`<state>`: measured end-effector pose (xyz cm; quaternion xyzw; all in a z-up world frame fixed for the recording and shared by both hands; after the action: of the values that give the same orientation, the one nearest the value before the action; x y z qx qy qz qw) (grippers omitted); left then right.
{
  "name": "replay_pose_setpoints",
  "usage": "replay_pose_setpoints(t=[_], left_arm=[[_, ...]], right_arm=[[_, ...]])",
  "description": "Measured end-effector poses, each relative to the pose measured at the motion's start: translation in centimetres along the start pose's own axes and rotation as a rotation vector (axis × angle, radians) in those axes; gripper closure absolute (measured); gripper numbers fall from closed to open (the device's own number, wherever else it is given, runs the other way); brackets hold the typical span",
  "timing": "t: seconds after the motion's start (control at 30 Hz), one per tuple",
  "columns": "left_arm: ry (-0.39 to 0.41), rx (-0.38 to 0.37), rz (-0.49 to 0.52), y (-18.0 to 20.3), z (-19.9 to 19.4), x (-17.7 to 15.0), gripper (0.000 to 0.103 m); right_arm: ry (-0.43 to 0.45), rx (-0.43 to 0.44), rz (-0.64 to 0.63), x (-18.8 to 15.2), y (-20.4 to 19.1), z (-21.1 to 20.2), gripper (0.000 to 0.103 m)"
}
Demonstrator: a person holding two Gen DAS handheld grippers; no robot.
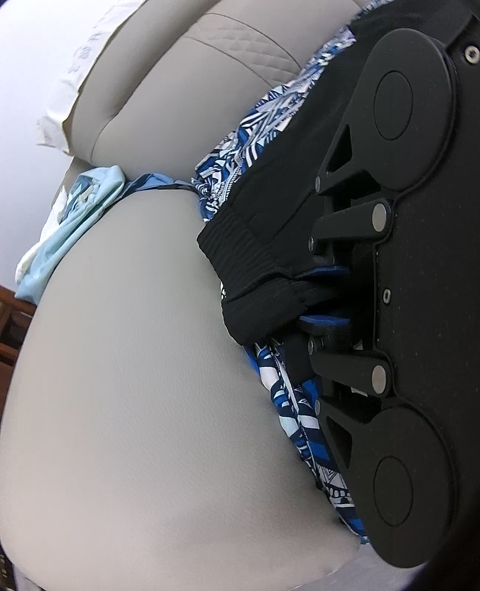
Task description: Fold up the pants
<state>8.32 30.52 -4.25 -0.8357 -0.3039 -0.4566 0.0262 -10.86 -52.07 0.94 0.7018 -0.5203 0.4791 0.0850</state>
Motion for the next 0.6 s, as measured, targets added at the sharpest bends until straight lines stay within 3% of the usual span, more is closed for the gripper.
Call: replay_pose_setpoints(t=[0.03, 0.1, 0.13, 0.23, 0.3, 0.37, 0.47, 0.53, 0.6], left_arm=[[-0.001, -0.001, 0.008, 0.1, 0.0, 0.0, 0.081], [-0.006, -0.012, 0.011, 0.0, 0.0, 0.1, 0.081], [-0.008, -0.018, 0.008, -0.1, 0.0, 0.1, 0.081], [0.007, -0.003, 0.017, -0.2, -0.7, 0.1, 0.081], [0.06, 0.033, 0.038, 0.0, -2.1, 0.3, 0.072], [0.157, 0.043, 0.07, 0.4, -3.9, 0.9, 0.064], [0.283, 0.009, 0.137, 1.7, -6.1, 1.9, 0.051], [0.312, -0.051, 0.17, 3.1, -6.7, 2.3, 0.046], [0.289, -0.114, 0.2, 4.8, -6.4, 2.4, 0.044]], right_arm=[[-0.039, -0.042, 0.043, -0.7, 0.8, 0.8, 0.093], [-0.016, -0.056, 0.054, -1.0, 1.1, 0.4, 0.086], [0.01, -0.111, 0.031, -0.9, 0.9, 0.0, 0.082], [0.078, -0.295, -0.022, 0.1, 0.8, -0.9, 0.048], [0.103, -0.343, -0.056, 0.7, -0.3, -2.2, 0.05], [0.123, -0.25, -0.103, 0.8, -2.4, -3.7, 0.04], [0.127, -0.021, -0.192, -0.5, -8.1, -6.5, 0.035], [0.082, 0.181, -0.259, -2.8, -12.8, -8.3, 0.033], [0.032, 0.363, -0.346, -6.2, -17.6, -10.0, 0.033]])
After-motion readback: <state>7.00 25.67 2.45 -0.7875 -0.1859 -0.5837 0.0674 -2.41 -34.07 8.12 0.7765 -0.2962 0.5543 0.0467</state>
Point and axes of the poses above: each gripper's, at about its wrist camera, not at the fingertips, and z roughly the way its jaws point, y to its right, x to its top, the point moved 5 cm from there along z, roughly the way its jaws point, and after that the axes turned 9 degrees about z, right-handed, at the moved point
